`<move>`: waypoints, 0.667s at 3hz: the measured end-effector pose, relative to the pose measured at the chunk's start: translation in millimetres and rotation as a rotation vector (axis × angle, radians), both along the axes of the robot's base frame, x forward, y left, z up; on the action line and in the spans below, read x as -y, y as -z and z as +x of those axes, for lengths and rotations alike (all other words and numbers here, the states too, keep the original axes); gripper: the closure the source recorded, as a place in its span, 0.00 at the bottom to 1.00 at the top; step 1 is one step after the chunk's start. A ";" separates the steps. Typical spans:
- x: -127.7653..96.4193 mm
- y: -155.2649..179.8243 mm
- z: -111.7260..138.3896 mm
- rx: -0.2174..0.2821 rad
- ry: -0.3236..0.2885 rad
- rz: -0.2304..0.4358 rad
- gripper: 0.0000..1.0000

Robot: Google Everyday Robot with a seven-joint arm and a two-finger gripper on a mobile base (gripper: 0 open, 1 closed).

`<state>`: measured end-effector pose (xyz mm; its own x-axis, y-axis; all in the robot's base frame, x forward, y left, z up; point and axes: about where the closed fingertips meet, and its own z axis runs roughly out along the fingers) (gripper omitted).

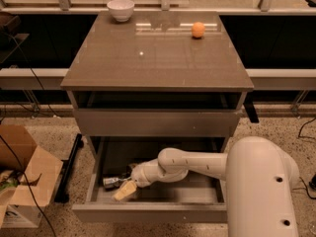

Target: Pick redbull can from middle drawer and place on counter

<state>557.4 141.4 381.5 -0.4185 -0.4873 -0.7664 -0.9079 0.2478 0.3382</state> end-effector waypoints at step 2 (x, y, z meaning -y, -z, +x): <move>7.7 6.5 1.2 0.001 0.061 -0.048 0.42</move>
Offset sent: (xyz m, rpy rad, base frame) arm 0.0021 -0.0172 -0.0089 -0.0722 -0.0007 -0.1068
